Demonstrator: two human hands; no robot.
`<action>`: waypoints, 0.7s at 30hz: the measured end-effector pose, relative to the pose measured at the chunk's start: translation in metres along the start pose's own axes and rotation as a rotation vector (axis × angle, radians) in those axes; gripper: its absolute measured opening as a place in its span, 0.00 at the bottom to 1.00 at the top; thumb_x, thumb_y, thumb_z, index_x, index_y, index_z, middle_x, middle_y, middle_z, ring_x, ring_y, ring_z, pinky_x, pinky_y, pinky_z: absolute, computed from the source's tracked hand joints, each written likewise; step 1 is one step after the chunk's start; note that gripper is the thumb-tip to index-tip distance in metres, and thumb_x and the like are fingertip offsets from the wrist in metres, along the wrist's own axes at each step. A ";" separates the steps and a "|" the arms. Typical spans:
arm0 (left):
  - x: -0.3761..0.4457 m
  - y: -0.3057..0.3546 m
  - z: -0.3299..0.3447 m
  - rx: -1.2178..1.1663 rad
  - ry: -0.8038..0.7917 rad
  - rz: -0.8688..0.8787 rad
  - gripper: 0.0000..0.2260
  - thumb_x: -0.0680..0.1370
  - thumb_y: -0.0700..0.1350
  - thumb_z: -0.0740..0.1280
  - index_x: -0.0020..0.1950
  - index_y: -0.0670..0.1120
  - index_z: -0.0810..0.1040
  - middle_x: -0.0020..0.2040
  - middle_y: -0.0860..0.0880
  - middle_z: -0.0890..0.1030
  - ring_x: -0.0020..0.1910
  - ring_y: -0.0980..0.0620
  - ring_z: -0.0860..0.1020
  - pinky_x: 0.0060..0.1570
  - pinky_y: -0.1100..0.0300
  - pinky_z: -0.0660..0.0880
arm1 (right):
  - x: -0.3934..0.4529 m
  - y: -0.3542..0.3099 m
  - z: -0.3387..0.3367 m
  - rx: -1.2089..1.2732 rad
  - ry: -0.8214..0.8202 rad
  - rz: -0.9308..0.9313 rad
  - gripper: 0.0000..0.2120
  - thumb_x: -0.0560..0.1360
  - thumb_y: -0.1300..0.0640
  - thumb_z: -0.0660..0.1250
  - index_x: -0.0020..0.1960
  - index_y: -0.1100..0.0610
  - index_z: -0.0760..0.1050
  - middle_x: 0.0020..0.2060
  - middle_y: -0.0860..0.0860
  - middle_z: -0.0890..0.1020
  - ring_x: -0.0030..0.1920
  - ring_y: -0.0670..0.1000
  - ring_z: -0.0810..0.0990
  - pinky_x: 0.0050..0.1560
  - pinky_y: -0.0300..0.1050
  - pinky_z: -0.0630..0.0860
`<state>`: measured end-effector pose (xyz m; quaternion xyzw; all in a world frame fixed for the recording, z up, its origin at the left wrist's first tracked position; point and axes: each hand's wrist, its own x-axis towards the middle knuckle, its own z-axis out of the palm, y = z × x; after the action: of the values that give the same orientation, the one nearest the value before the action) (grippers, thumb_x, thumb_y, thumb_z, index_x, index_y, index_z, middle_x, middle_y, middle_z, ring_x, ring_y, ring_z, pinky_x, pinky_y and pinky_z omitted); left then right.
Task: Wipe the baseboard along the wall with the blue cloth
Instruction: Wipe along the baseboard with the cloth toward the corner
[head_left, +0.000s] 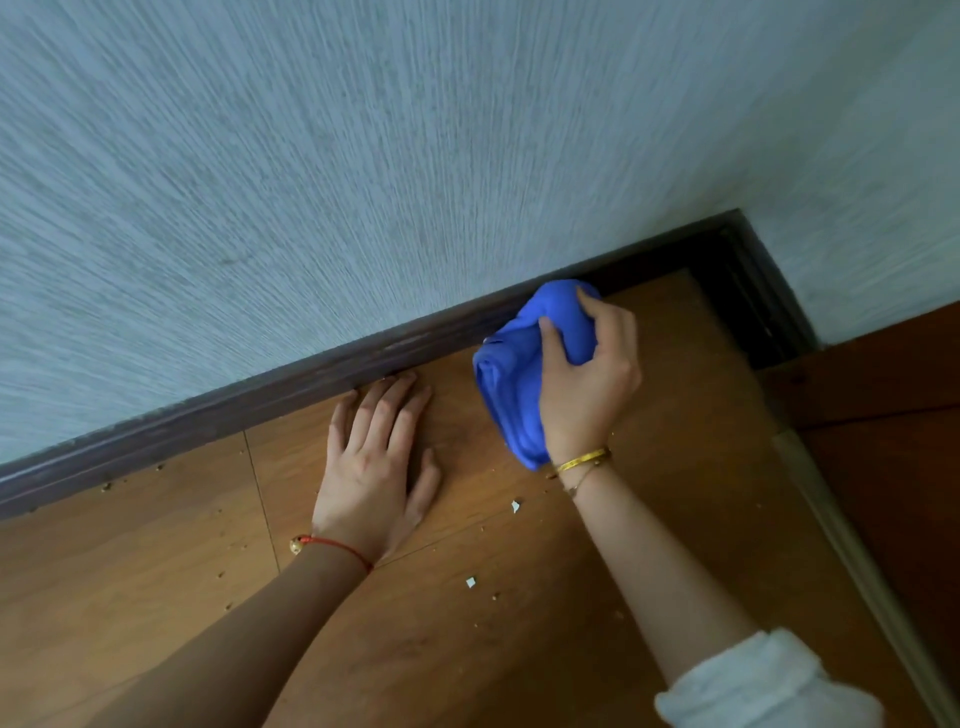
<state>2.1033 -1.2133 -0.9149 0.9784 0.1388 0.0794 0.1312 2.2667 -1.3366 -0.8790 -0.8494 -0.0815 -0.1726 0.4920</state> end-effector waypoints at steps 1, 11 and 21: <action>0.000 0.000 0.000 0.002 0.002 0.001 0.26 0.79 0.51 0.60 0.75 0.42 0.72 0.75 0.43 0.71 0.75 0.43 0.67 0.79 0.43 0.54 | 0.007 0.003 -0.004 0.011 -0.005 0.001 0.12 0.71 0.66 0.74 0.53 0.61 0.80 0.49 0.53 0.80 0.50 0.41 0.76 0.54 0.30 0.71; 0.001 0.000 0.000 -0.003 0.027 0.001 0.25 0.79 0.51 0.61 0.74 0.42 0.73 0.74 0.43 0.72 0.75 0.42 0.69 0.78 0.42 0.56 | 0.015 0.004 0.004 -0.046 0.096 0.046 0.12 0.69 0.68 0.73 0.52 0.65 0.80 0.46 0.59 0.80 0.49 0.50 0.76 0.53 0.23 0.64; 0.000 0.000 -0.001 -0.019 0.033 0.005 0.25 0.80 0.51 0.60 0.74 0.42 0.72 0.75 0.43 0.72 0.75 0.43 0.68 0.79 0.47 0.51 | 0.047 0.026 -0.011 -0.058 0.118 0.050 0.12 0.69 0.67 0.73 0.53 0.64 0.80 0.49 0.58 0.81 0.50 0.52 0.79 0.55 0.23 0.65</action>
<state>2.1029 -1.2130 -0.9138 0.9760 0.1379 0.0971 0.1379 2.3161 -1.3611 -0.8777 -0.8535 -0.0263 -0.2124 0.4751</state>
